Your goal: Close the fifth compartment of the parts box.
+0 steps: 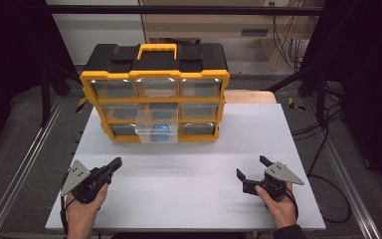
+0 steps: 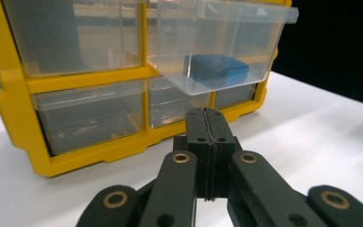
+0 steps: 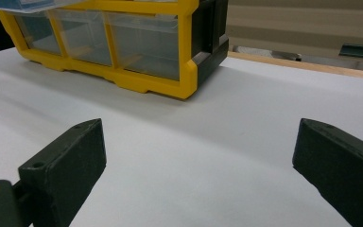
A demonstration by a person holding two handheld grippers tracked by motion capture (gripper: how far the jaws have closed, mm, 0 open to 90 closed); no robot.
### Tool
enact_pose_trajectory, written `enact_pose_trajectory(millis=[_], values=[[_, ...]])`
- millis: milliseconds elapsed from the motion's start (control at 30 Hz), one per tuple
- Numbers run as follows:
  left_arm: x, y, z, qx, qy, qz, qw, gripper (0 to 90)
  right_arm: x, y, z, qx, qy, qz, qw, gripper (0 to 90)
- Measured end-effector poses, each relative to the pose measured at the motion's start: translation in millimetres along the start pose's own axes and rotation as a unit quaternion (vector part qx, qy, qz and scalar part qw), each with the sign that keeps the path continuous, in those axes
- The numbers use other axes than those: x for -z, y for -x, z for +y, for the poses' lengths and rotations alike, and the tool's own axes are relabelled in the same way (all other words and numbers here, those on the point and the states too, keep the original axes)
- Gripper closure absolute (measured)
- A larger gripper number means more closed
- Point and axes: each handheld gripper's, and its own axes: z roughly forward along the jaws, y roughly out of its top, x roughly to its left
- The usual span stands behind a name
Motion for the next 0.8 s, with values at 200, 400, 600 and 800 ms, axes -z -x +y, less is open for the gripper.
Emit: enact_pose_trajectory(millis=[200,400,600,800], values=[[-7.8,13.1,11.5,-0.007,-0.007,-0.008,0.9999,89.8,-1.0,-0.5,-0.6,-0.002,0.003,0.002,1.0,3.3],[-28.0,28.6,18.0,-0.019,-0.025,-0.022,0.9992,89.8,-4.4,5.6,-4.0,-0.008,-0.003,-0.003,1.0,3.8],[-51.7,47.7,23.1,-0.042,-0.04,-0.025,0.998,89.8,-2.2,5.4,-2.4,-0.003,0.001,-0.005,1.0,3.5],[-69.3,56.1,29.7,-0.054,-0.045,-0.022,0.9973,89.8,-0.5,3.7,-1.5,-0.007,0.006,0.001,1.0,3.4]])
